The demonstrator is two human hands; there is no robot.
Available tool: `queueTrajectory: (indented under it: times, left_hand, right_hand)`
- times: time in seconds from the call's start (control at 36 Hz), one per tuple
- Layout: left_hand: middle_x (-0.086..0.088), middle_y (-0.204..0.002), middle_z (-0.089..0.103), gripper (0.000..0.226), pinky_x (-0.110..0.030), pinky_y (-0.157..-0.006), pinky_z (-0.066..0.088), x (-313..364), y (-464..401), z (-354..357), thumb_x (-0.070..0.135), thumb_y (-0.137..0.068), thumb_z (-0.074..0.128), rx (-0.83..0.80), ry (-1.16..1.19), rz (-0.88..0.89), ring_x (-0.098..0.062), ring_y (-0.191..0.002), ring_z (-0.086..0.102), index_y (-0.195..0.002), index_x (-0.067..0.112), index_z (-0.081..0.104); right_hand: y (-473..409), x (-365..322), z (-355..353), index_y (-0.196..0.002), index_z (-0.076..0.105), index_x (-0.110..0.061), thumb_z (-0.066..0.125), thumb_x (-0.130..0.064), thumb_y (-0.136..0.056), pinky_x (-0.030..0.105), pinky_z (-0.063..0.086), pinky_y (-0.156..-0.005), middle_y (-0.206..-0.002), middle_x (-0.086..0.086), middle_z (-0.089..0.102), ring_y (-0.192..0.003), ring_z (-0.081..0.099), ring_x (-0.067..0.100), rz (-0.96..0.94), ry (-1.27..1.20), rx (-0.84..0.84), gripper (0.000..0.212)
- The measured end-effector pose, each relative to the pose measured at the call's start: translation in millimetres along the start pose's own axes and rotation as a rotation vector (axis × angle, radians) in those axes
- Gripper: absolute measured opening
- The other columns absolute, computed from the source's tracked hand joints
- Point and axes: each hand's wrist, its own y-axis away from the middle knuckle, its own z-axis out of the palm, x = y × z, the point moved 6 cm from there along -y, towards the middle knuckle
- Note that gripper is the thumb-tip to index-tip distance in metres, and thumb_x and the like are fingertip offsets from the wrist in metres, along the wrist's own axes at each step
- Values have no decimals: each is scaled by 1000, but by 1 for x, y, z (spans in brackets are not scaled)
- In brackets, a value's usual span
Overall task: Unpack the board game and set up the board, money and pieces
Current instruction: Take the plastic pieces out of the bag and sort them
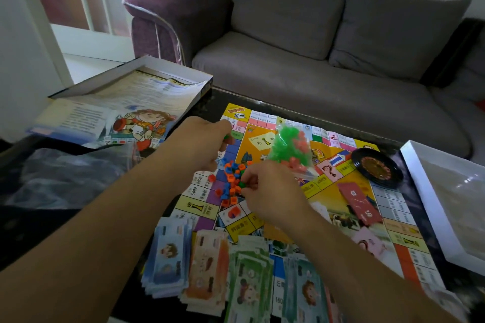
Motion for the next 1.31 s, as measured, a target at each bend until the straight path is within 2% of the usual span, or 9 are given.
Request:
queueTrajectory:
  times: [0.17,0.31,0.39,0.47,0.75,0.97,1.08,1.19,1.31]
  left_hand:
    - [-3,-77,60,22,-26,-50,38,2,1,-2,26,-97,61,-19,14,-9,-14,-59,43,-89,11,75]
    - [-1,-74,58,21,-24,-48,35,3,2,-6,26,-97,62,3,48,-31,-13,-57,40,-87,12,74]
    - [-2,-76,57,20,-23,-46,34,5,4,-5,26,-98,61,-5,56,-50,-12,-57,39,-89,12,73]
    - [0,-75,58,21,-24,-48,37,5,5,-4,28,-98,62,7,32,-44,-13,-58,42,-86,14,74]
    - [0,-78,62,22,-28,-57,39,7,8,-2,30,-97,63,8,12,-18,-15,-66,48,-86,16,75]
    - [-3,-79,69,23,-25,-53,38,11,20,2,31,-102,63,-67,-10,-2,-14,-62,47,-95,12,74]
    - [-4,-85,64,19,-25,-53,38,11,28,14,25,-105,59,-178,-47,2,-13,-62,45,-104,16,77]
    - [-2,-78,55,26,-25,-48,33,2,44,44,34,-104,60,-406,-12,-74,-12,-56,39,-105,13,77]
    - [5,-72,49,38,-24,-51,31,-2,71,76,44,-98,66,-608,49,-85,-11,-56,36,-113,11,76]
  right_hand:
    - [-4,4,1,-97,79,-21,75,-13,-94,44,63,-83,-101,-2,73,-90,68,16,27,21,52,9]
    - [-12,5,-11,-101,76,-24,71,-14,-98,19,54,-64,-109,-7,66,-77,65,8,27,-44,172,12]
    - [-19,-1,-10,-104,78,-25,73,-16,-96,30,60,-77,-110,-8,68,-90,63,8,14,-26,155,13]
    - [-24,-5,-5,-103,79,-24,73,-13,-96,36,63,-79,-104,-9,67,-83,61,6,11,-12,112,14]
    - [-32,-12,-1,-104,77,-21,73,-9,-95,38,62,-82,-103,-4,69,-92,66,16,-51,54,30,16]
    - [-11,7,-35,-102,76,-25,76,-18,-95,8,50,-80,-96,-10,73,-93,68,6,96,-523,169,10]
    - [10,23,-54,-101,78,-23,79,-16,-92,35,60,-82,-90,-4,78,-84,71,18,180,-891,136,11]
    - [38,39,-71,-100,81,-20,79,-15,-85,31,57,-75,-111,13,76,-89,68,27,216,-1119,141,16]
    - [65,49,-81,-111,78,-7,77,-18,-77,36,59,-83,-144,9,64,-103,72,32,176,-1194,104,36]
